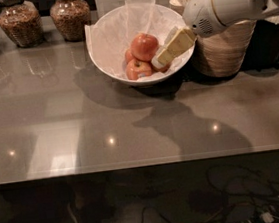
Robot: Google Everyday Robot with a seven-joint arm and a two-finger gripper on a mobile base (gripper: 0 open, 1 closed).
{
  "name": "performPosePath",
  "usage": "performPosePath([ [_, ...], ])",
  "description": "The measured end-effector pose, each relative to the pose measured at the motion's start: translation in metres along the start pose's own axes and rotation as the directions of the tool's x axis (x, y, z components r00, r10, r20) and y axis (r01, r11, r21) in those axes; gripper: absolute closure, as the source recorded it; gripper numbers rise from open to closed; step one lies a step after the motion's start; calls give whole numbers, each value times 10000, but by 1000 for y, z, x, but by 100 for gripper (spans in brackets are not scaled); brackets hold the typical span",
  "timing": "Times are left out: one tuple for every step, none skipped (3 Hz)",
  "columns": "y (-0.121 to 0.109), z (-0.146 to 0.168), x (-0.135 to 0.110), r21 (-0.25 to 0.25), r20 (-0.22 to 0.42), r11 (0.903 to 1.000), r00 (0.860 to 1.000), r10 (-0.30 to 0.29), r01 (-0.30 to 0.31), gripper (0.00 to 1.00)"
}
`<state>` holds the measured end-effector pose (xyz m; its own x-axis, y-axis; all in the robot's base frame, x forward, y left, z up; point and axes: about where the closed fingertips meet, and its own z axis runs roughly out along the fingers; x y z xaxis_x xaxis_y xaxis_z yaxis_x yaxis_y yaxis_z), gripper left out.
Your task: Pick apple from white bowl
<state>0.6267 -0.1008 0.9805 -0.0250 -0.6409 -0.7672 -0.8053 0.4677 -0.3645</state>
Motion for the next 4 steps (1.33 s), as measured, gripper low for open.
performPosePath([
  [-2,25,-4,-396,61,9992,10000,-31,33,0],
  [-3,44,-3,-664,-30,9978,10000,-61,59,2],
  [-5,59,1,-877,-205,9961,9998,-55,37,5],
  [-8,71,2,-1059,-335,9944,9994,-73,37,12],
])
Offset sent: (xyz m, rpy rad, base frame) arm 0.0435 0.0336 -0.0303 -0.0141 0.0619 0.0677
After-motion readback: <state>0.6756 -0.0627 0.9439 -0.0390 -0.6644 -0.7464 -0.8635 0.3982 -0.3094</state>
